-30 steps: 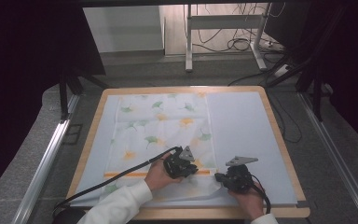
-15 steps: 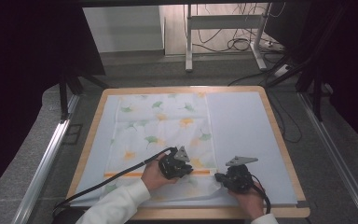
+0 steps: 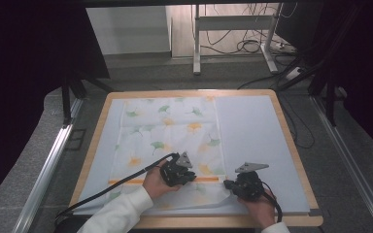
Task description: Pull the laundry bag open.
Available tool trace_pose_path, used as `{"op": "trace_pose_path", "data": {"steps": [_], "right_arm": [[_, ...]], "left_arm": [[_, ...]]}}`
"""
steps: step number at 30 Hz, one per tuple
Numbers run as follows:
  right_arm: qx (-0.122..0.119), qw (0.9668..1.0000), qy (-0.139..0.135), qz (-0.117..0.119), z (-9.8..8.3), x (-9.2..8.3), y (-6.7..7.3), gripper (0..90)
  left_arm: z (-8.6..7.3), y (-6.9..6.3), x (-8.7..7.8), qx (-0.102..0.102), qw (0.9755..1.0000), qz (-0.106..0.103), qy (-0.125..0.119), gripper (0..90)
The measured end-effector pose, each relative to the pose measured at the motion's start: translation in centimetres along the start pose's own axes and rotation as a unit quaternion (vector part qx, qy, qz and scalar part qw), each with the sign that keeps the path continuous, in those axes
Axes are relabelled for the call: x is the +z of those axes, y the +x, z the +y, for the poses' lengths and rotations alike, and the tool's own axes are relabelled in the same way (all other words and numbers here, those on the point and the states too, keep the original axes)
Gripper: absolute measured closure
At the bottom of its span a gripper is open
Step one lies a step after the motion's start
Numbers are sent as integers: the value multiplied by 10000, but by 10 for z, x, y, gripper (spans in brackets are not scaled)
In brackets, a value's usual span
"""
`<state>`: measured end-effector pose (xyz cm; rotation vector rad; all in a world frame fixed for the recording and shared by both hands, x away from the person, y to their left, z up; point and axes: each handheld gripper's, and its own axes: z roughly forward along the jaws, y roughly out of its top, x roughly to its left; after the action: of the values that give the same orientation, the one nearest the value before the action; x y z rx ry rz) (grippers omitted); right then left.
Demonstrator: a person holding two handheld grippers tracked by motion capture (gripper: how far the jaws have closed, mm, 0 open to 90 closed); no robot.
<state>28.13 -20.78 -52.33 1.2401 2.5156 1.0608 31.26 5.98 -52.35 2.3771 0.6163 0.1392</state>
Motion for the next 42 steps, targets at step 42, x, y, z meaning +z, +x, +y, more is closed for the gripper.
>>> {"op": "trace_pose_path", "data": {"steps": [42], "right_arm": [[-35,10000,-7,-8,0,0,0,894]], "left_arm": [[-29,7,-23,-317,9994,152,15,845]]}}
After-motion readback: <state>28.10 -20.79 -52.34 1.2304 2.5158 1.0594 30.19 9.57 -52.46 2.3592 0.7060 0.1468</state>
